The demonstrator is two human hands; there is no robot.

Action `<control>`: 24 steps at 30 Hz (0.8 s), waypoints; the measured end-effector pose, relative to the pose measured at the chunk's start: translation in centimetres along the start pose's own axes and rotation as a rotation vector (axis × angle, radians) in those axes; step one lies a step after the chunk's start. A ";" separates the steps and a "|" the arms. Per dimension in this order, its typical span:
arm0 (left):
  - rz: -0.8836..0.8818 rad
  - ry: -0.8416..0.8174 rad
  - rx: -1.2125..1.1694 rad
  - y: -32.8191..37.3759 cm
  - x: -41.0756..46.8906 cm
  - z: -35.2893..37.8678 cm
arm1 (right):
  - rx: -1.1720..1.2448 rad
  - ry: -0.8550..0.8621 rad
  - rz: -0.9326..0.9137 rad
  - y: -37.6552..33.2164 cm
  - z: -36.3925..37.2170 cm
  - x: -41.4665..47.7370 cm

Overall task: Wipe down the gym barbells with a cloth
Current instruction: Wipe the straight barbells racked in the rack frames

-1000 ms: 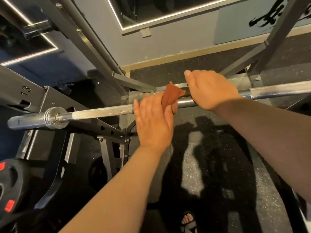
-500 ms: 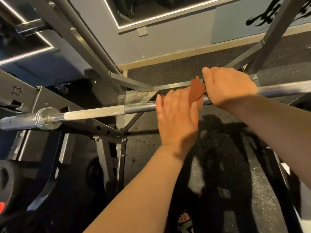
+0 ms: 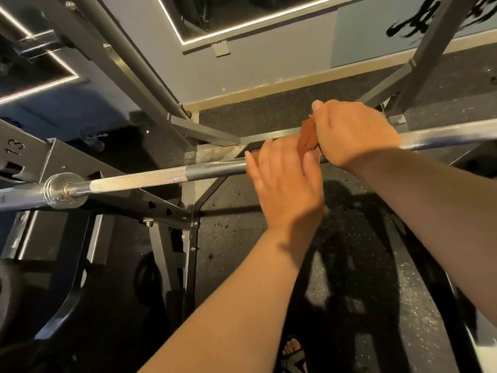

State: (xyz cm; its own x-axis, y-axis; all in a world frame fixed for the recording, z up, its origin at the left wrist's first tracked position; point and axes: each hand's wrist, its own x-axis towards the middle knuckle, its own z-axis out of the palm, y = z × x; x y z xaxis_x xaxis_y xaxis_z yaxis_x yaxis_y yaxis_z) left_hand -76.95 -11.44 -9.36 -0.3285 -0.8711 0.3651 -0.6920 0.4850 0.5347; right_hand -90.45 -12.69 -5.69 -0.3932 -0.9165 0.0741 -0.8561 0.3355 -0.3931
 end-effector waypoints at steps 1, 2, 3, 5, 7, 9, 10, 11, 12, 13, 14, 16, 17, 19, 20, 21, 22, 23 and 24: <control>0.061 -0.040 0.043 -0.8 0.1 -0.4 | 0.002 0.010 0.007 0.0 0.0 0.0; 0.114 -0.065 0.095 -1.7 0.3 -1.1 | 0.007 0.010 0.015 0.1 0.0 0.0; 0.145 -0.075 0.135 -2.8 0.5 -1.8 | 0.012 0.011 0.008 0.2 0.0 0.1; 0.096 -0.022 0.159 -5.1 0.7 -3.3 | 0.026 -0.001 -0.009 0.4 0.1 0.1; -0.060 0.108 0.130 -6.4 0.9 -3.9 | 0.053 0.002 -0.025 0.6 0.0 0.0; -0.180 0.233 0.064 -5.9 1.2 -2.9 | 0.058 -0.011 -0.030 0.6 -0.1 -0.1; -0.219 0.268 0.031 -5.2 1.3 -2.2 | 0.063 -0.028 -0.036 0.5 -0.2 0.0; -0.242 0.281 0.007 -4.6 1.4 -1.6 | 0.079 -0.052 -0.051 0.5 -0.3 0.1; -0.246 0.283 -0.007 -4.1 1.5 -1.2 | 0.099 -0.094 -0.053 0.5 -0.6 0.2; -0.228 0.275 -0.005 -4.1 1.6 -1.1 | 0.093 -0.136 -0.062 0.7 -1.0 0.2; -0.193 0.252 0.011 -4.4 1.5 -1.4 | 0.057 -0.160 -0.067 1.1 -1.4 0.1; -0.111 0.214 0.052 -5.4 1.2 -2.1 | -0.101 -0.086 -0.101 2.5 -2.0 -0.4; -0.096 0.210 0.062 -5.7 1.2 -2.2 | -0.190 -0.025 -0.096 3.3 -2.1 -0.7; -0.143 0.237 0.044 -5.3 1.2 -2.0 | -0.183 -0.013 -0.033 4.2 -2.0 -0.9; -0.187 0.263 0.029 -4.6 1.2 -1.6 | -0.141 -0.047 -0.011 4.2 -1.9 -0.8; -0.223 0.282 0.014 -3.6 1.2 -1.2 | -0.101 -0.083 0.007 4.2 -1.9 -0.5; -0.243 0.274 0.004 -2.4 1.1 -0.6 | -0.051 -0.116 0.029 4.1 -1.8 -0.1; -0.243 0.234 0.007 -1.0 1.0 0.2 | -0.024 -0.128 0.032 4.2 -1.8 0.3; -0.232 0.172 0.014 0.5 0.7 1.0 | 0.001 -0.128 0.033 4.2 -1.9 0.5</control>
State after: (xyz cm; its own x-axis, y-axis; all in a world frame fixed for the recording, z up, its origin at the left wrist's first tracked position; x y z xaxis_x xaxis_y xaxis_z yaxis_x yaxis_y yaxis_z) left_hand -78.16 -11.86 -9.57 -0.0472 -0.9323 0.3586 -0.7449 0.2720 0.6092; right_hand -94.89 -11.37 -5.58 -0.3747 -0.9254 -0.0566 -0.8433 0.3655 -0.3939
